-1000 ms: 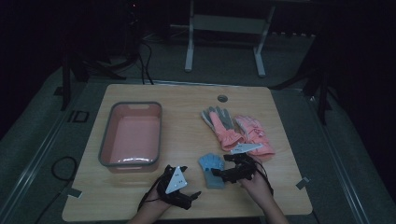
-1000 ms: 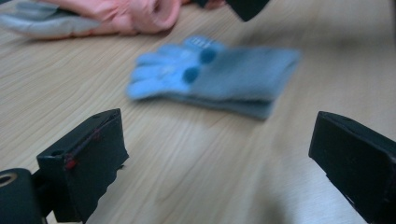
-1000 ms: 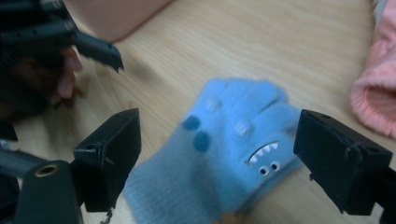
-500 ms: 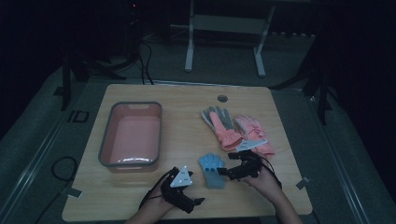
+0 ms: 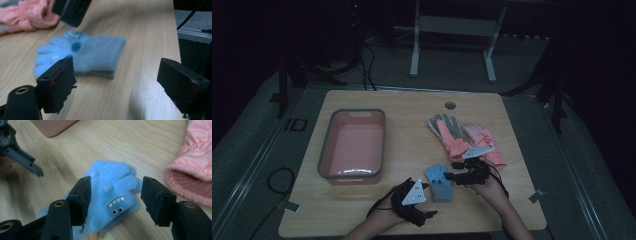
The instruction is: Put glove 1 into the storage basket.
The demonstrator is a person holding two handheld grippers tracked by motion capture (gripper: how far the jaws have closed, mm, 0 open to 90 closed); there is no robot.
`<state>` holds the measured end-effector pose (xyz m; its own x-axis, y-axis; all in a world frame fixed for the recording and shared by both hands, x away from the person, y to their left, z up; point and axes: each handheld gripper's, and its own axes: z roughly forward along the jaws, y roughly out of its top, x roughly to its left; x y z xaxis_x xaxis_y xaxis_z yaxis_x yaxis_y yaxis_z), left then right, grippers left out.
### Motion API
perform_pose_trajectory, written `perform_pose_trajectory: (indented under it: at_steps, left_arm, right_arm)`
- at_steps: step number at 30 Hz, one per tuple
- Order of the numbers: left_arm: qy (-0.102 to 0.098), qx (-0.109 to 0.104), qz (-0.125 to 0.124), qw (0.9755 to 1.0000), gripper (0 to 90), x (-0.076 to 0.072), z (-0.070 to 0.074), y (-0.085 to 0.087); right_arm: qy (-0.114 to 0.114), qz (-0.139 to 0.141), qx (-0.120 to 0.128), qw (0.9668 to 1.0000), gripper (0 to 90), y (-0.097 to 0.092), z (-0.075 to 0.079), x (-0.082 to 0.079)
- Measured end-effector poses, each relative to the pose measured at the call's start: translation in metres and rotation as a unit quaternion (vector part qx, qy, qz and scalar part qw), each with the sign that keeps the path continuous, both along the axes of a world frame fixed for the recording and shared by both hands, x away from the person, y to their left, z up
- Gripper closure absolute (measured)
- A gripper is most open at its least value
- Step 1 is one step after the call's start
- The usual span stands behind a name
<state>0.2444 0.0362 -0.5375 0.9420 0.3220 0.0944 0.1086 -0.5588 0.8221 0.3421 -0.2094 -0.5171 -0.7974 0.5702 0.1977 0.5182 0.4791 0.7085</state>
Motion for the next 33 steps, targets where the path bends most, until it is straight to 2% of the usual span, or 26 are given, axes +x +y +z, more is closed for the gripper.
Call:
perform_pose_trajectory:
  at_steps: [3,6,10,13,15,16,19,25,29,32,33]
  left_arm:
    - [-0.006,0.001,-0.02,0.9998,24.7,0.003,0.001,-0.004]
    - [-0.019,0.014,-0.032,0.9992,31.5,0.007,0.0,-0.008]
    - [-0.049,0.036,-0.045,0.9972,33.1,0.007,-0.002,-0.014]
    - [-0.058,0.052,-0.049,0.9957,34.1,0.007,-0.006,-0.018]
    - [-0.058,0.059,-0.055,0.9951,34.1,0.008,-0.008,-0.021]
    - [-0.058,0.064,-0.06,0.9945,34.2,0.009,-0.009,-0.023]
    - [-0.058,0.079,-0.072,0.9926,38.6,0.013,-0.013,-0.027]
    - [-0.074,0.107,-0.073,0.9888,45.7,0.018,-0.019,-0.032]
    - [-0.095,0.118,-0.055,0.9869,56.8,0.018,-0.02,-0.036]
    - [-0.09,0.119,-0.054,0.9874,64.7,0.018,-0.02,-0.036]
    - [-0.067,0.109,-0.051,0.9904,64.7,0.023,-0.019,-0.034]
  right_arm:
    - [-0.001,-0.005,0.004,1.0,42.5,0.002,0.002,0.003]
    - [0.001,-0.012,0.011,0.9999,42.5,0.004,0.0,0.004]
    - [0.002,-0.02,0.012,0.9997,41.2,0.01,-0.006,0.004]
    - [0.006,-0.021,0.014,0.9997,39.5,0.013,-0.01,0.005]
    - [0.009,-0.018,0.011,0.9997,38.9,0.015,-0.012,0.005]
    - [0.011,-0.017,0.002,0.9998,37.3,0.017,-0.016,0.007]
    - [0.015,-0.02,-0.012,0.9996,34.3,0.02,-0.023,0.009]
    - [0.022,-0.016,-0.018,0.9995,33.3,0.022,-0.033,0.007]
    - [0.002,-0.004,-0.03,0.9995,38.4,0.024,-0.034,0.003]
    - [0.002,-0.001,-0.029,0.9996,42.2,0.024,-0.034,0.003]
    - [0.008,0.004,-0.025,0.9996,47.3,0.024,-0.034,0.003]
